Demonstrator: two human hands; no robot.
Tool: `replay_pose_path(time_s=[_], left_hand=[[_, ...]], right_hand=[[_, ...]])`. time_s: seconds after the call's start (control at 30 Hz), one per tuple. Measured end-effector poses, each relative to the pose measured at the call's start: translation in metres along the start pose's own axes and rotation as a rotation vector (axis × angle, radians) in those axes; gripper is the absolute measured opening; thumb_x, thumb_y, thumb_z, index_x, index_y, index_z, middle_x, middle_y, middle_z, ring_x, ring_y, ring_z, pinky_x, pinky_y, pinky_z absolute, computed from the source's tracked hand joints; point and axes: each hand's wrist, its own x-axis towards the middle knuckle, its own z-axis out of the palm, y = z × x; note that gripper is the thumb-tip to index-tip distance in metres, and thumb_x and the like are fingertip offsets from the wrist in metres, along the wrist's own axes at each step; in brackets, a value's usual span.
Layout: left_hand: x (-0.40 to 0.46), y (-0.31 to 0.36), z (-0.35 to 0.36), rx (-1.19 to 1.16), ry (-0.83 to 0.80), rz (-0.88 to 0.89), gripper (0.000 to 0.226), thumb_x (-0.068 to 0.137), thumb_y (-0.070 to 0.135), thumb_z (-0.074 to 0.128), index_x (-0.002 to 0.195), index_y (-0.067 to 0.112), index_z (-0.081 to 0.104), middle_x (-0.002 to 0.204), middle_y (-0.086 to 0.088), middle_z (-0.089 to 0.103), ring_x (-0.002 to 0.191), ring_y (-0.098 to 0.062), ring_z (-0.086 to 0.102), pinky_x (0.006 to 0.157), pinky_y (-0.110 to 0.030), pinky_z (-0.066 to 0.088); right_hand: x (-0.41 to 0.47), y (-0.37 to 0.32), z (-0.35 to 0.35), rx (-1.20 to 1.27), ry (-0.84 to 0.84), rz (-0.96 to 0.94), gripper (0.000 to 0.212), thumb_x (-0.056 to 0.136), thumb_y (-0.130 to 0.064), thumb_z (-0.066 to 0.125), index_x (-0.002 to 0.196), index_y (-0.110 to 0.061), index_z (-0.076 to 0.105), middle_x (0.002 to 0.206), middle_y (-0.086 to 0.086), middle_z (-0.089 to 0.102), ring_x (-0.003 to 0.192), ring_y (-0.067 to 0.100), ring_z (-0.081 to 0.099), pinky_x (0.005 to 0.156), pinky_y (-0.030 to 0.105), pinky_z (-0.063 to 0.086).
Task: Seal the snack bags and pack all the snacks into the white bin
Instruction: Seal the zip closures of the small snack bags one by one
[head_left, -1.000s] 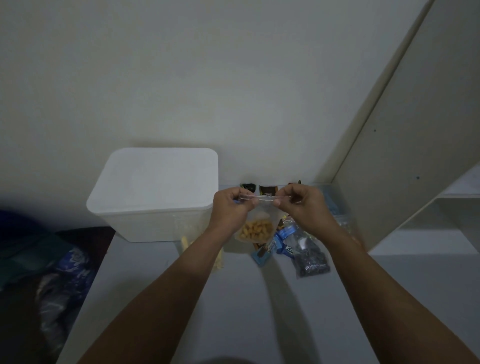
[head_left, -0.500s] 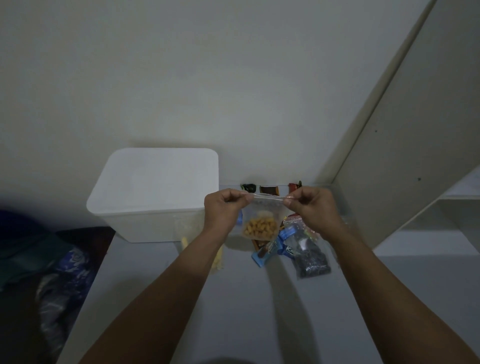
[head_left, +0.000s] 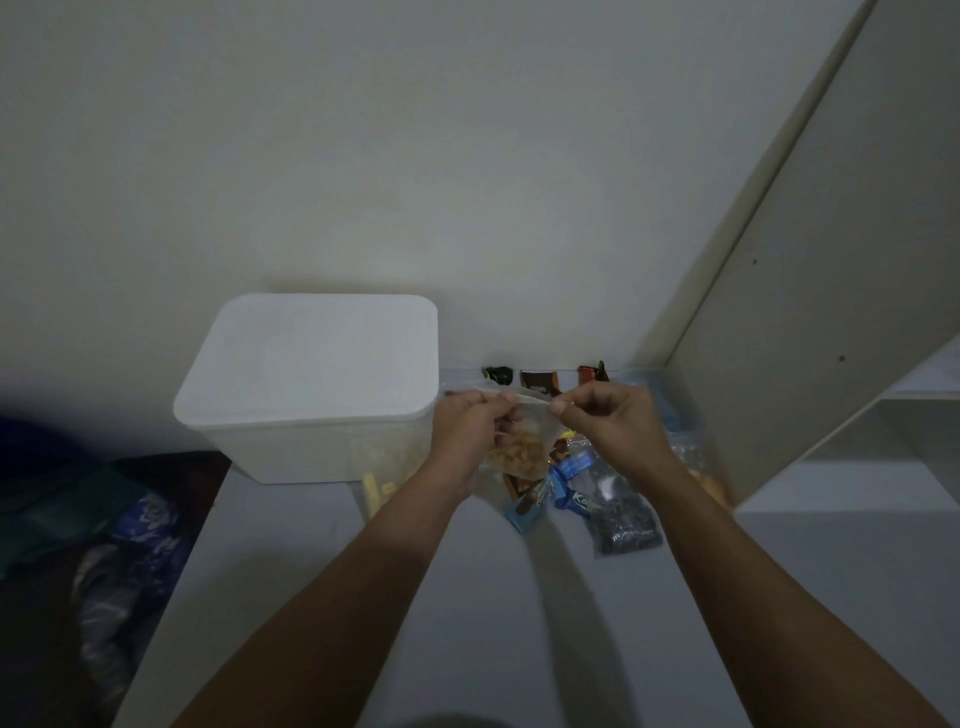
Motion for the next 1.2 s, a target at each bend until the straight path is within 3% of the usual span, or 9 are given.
replay_pose_path(time_s=[0.17, 0.33, 0.43, 0.5, 0.57, 0.67, 0.83, 0.97, 1.2], left_hand=[[-0.004, -0.007, 0.003, 0.043, -0.032, 0.023, 0.015, 0.089, 0.011, 0.061, 0.079, 0.004, 0.07, 0.072, -0.007, 0.067, 0.062, -0.011, 0.058, 0.059, -0.022, 0.048], [-0.006, -0.011, 0.0, 0.103, -0.044, 0.005, 0.012, 0.086, 0.008, 0.061, 0.081, 0.001, 0.07, 0.067, -0.004, 0.065, 0.06, -0.012, 0.059, 0.057, -0.023, 0.051], [-0.004, -0.017, -0.004, 0.088, 0.154, 0.005, 0.013, 0.079, 0.006, 0.06, 0.07, 0.013, 0.065, 0.071, -0.005, 0.063, 0.067, -0.017, 0.059, 0.066, -0.034, 0.053], [-0.002, -0.022, -0.011, 0.119, 0.266, 0.059, 0.018, 0.077, 0.001, 0.059, 0.082, 0.019, 0.063, 0.084, -0.001, 0.061, 0.077, -0.016, 0.059, 0.065, -0.028, 0.052], [-0.003, -0.028, -0.017, 0.169, 0.188, 0.09, 0.023, 0.078, -0.003, 0.061, 0.092, 0.016, 0.065, 0.09, 0.002, 0.063, 0.08, -0.011, 0.059, 0.062, -0.017, 0.046], [-0.007, -0.036, -0.028, 0.155, 0.115, 0.078, 0.014, 0.079, -0.001, 0.068, 0.075, 0.013, 0.067, 0.077, -0.003, 0.067, 0.075, -0.015, 0.061, 0.065, -0.024, 0.047], [-0.011, -0.058, -0.055, 0.059, 0.157, -0.112, 0.017, 0.08, -0.002, 0.067, 0.073, 0.011, 0.062, 0.077, -0.013, 0.064, 0.073, -0.023, 0.06, 0.059, -0.029, 0.045], [-0.015, -0.074, -0.077, 0.088, 0.23, -0.218, 0.017, 0.08, 0.0, 0.066, 0.068, 0.011, 0.062, 0.074, -0.014, 0.063, 0.073, -0.025, 0.056, 0.064, -0.033, 0.044], [-0.012, -0.093, -0.108, 0.248, 0.399, -0.227, 0.014, 0.076, 0.005, 0.068, 0.065, 0.014, 0.065, 0.074, -0.009, 0.065, 0.082, -0.031, 0.064, 0.079, -0.044, 0.056]], right_hand=[[-0.001, -0.004, 0.006, -0.051, -0.022, 0.043, 0.012, 0.084, -0.013, 0.069, 0.074, -0.019, 0.07, 0.078, 0.012, 0.071, 0.072, 0.018, 0.065, 0.071, 0.026, 0.056], [0.003, -0.003, 0.011, -0.198, -0.11, 0.11, 0.016, 0.091, -0.013, 0.058, 0.078, -0.008, 0.067, 0.074, 0.01, 0.063, 0.069, 0.016, 0.056, 0.063, 0.025, 0.048], [0.004, -0.001, 0.012, -0.238, -0.143, 0.122, 0.018, 0.092, -0.015, 0.058, 0.08, -0.005, 0.066, 0.075, 0.011, 0.062, 0.069, 0.018, 0.055, 0.065, 0.029, 0.047], [0.003, 0.001, 0.012, -0.233, -0.169, 0.124, 0.018, 0.091, -0.015, 0.058, 0.08, -0.004, 0.067, 0.077, 0.014, 0.064, 0.07, 0.018, 0.056, 0.067, 0.029, 0.048], [0.002, 0.003, 0.011, -0.232, -0.204, 0.129, 0.017, 0.091, -0.016, 0.059, 0.082, -0.003, 0.067, 0.081, 0.018, 0.067, 0.073, 0.019, 0.059, 0.069, 0.028, 0.05], [0.001, 0.008, 0.011, -0.152, -0.249, 0.159, 0.025, 0.089, -0.026, 0.062, 0.084, -0.003, 0.068, 0.086, 0.017, 0.069, 0.077, 0.02, 0.064, 0.074, 0.032, 0.054], [-0.01, 0.028, 0.028, -0.207, -0.376, 0.197, 0.013, 0.086, -0.015, 0.066, 0.091, -0.003, 0.067, 0.087, 0.008, 0.07, 0.079, 0.015, 0.067, 0.058, 0.014, 0.051], [-0.013, 0.055, 0.064, -0.281, -0.378, 0.176, 0.008, 0.087, -0.014, 0.066, 0.084, -0.008, 0.07, 0.08, 0.014, 0.068, 0.071, 0.02, 0.063, 0.07, 0.038, 0.058], [-0.011, 0.071, 0.116, -0.352, -0.384, 0.202, 0.01, 0.085, -0.018, 0.067, 0.081, -0.011, 0.071, 0.073, 0.012, 0.066, 0.07, 0.023, 0.061, 0.074, 0.044, 0.056]])
